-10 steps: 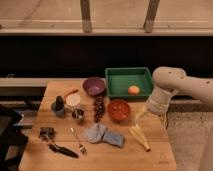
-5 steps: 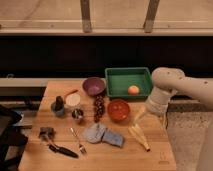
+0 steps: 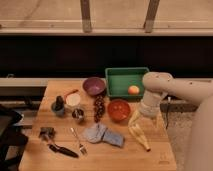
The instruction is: Place banana in tray
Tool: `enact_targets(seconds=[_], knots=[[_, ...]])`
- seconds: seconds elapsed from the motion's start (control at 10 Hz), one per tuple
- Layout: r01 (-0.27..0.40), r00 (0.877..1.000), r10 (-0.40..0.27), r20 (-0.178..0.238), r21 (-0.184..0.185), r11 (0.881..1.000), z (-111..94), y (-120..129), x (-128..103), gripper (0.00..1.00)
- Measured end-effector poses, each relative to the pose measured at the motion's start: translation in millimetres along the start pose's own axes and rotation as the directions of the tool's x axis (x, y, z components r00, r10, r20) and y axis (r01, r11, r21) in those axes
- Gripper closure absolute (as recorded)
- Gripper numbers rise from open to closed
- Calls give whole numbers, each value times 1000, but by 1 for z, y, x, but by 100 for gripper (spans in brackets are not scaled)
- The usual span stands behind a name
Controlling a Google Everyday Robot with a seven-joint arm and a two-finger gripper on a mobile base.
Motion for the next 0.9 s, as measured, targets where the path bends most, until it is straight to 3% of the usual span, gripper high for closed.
enact_targets(seconds=[0.4, 0.9], knots=[[-14, 997, 14, -79, 9, 1000, 44, -2, -21, 20], [-32, 991, 34, -128, 24, 999, 65, -6, -27, 24]])
